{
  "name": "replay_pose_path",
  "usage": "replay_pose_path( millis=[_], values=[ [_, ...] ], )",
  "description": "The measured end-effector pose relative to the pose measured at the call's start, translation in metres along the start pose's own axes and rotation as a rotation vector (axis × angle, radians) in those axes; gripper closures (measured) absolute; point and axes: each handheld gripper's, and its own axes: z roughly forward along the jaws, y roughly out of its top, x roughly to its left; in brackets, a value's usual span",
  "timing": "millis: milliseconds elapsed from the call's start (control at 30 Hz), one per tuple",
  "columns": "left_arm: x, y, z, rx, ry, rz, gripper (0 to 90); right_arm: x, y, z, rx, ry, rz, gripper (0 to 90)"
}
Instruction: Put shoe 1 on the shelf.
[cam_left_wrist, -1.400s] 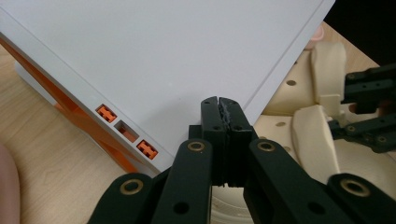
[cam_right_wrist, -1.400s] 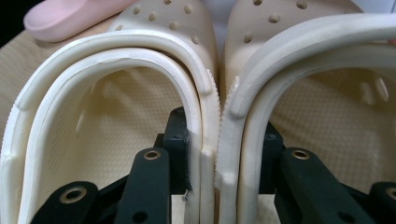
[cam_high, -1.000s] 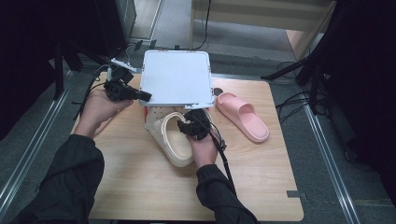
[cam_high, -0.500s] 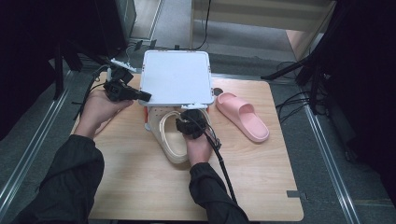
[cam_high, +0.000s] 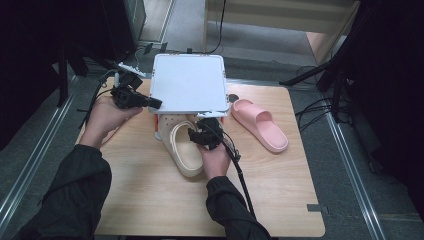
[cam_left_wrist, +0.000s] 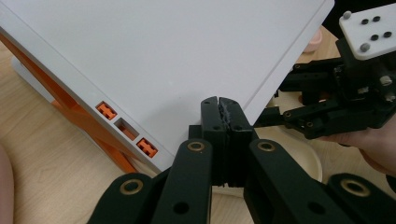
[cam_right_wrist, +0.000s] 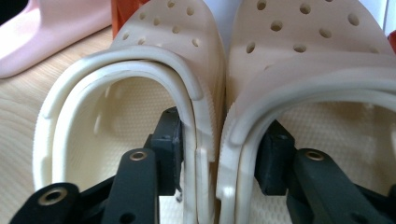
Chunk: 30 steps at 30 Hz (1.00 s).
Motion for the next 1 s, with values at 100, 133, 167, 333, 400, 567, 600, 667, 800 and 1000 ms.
replay_pose_path(
  millis=[100, 133, 167, 333, 400, 567, 600, 667, 800, 1000],
  values=[
    [0.001, 0.0, 0.0, 0.0, -0.002, 0.0, 89.6, 0.0, 0.0, -0.007, 0.001, 0.008, -0.001, 57.1],
    [0.001, 0.0, 0.0, -0.001, -0.004, -0.004, 89.6, 0.0, 0.0, -0.009, 0.0, 0.01, -0.003, 56.9],
    [0.001, 0.0, 0.0, -0.001, -0.005, -0.004, 89.6, 0.0, -0.001, -0.012, 0.007, 0.014, -0.008, 57.1],
    [0.002, 0.0, -0.001, 0.0, -0.005, -0.017, 89.6, -0.005, -0.004, -0.03, 0.021, 0.042, -0.023, 60.4],
    [0.001, 0.0, -0.001, -0.001, -0.002, -0.015, 89.6, -0.007, -0.006, -0.039, 0.013, 0.051, -0.03, 64.5],
    [0.001, 0.0, -0.001, 0.002, 0.001, -0.022, 89.5, -0.007, -0.016, -0.059, 0.016, 0.086, -0.051, 81.4],
    [0.001, 0.0, -0.001, 0.002, 0.003, -0.021, 89.5, -0.006, -0.018, -0.062, 0.016, 0.095, -0.051, 83.6],
    [0.0, 0.0, -0.001, 0.003, 0.002, -0.02, 89.6, -0.003, -0.024, -0.067, 0.02, 0.107, -0.064, 86.9],
    [0.001, 0.0, -0.001, 0.001, 0.001, -0.025, 89.5, 0.003, -0.034, -0.075, 0.026, 0.136, -0.081, 90.0],
    [0.001, 0.0, -0.001, -0.001, -0.003, -0.034, 89.5, 0.01, -0.051, -0.083, 0.041, 0.196, -0.1, 90.0]
  ],
)
